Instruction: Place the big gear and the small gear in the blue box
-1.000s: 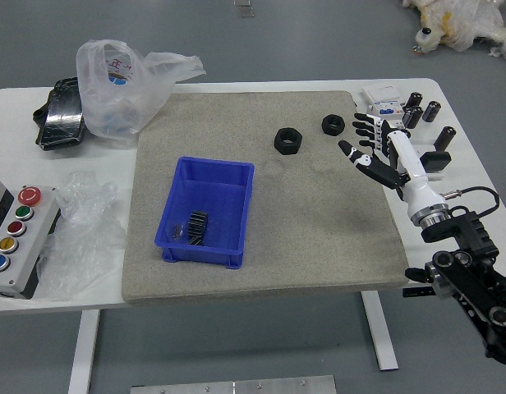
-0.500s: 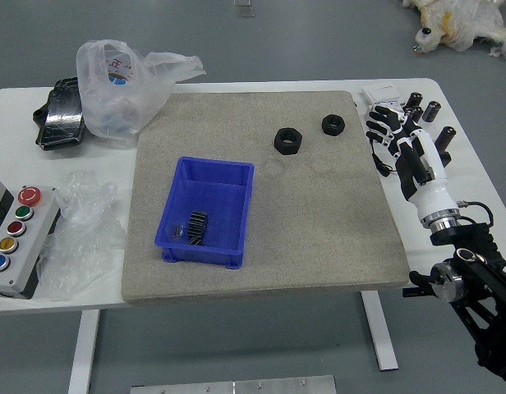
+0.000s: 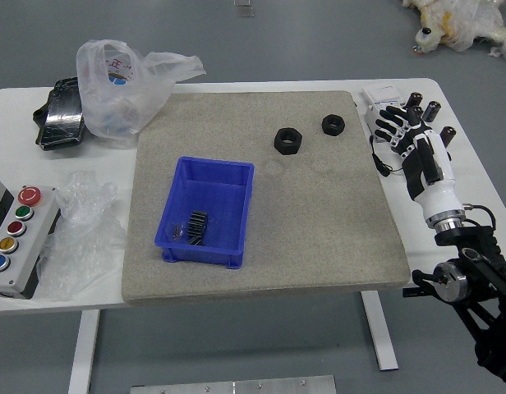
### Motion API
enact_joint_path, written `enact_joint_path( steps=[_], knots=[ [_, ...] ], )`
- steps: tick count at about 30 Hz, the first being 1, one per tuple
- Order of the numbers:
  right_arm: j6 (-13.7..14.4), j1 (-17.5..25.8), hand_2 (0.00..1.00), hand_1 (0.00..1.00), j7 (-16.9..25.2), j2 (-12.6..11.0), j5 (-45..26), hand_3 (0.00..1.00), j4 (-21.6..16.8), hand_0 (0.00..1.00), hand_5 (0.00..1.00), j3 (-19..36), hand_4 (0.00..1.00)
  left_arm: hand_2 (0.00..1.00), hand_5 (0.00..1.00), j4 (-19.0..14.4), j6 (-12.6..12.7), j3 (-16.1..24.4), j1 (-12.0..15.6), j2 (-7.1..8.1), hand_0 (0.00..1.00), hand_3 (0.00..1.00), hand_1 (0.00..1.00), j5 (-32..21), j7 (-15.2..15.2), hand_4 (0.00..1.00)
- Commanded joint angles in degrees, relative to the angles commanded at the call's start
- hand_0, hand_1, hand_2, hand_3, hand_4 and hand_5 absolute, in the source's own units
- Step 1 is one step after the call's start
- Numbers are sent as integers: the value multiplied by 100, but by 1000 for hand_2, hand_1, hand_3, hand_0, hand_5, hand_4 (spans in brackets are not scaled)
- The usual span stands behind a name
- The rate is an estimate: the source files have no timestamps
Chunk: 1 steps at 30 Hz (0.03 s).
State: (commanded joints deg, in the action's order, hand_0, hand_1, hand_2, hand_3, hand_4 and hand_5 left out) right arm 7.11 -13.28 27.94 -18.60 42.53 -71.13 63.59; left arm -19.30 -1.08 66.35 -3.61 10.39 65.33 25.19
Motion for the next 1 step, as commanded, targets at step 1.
enact_joint_path(
  steps=[1],
  knots=[
    [-7,-1,733,748,13,-3,-20,693,12,757,795,1,827,519,436,-1,6,-9,7,-8,700,709,517,-19,1,710]
  ],
)
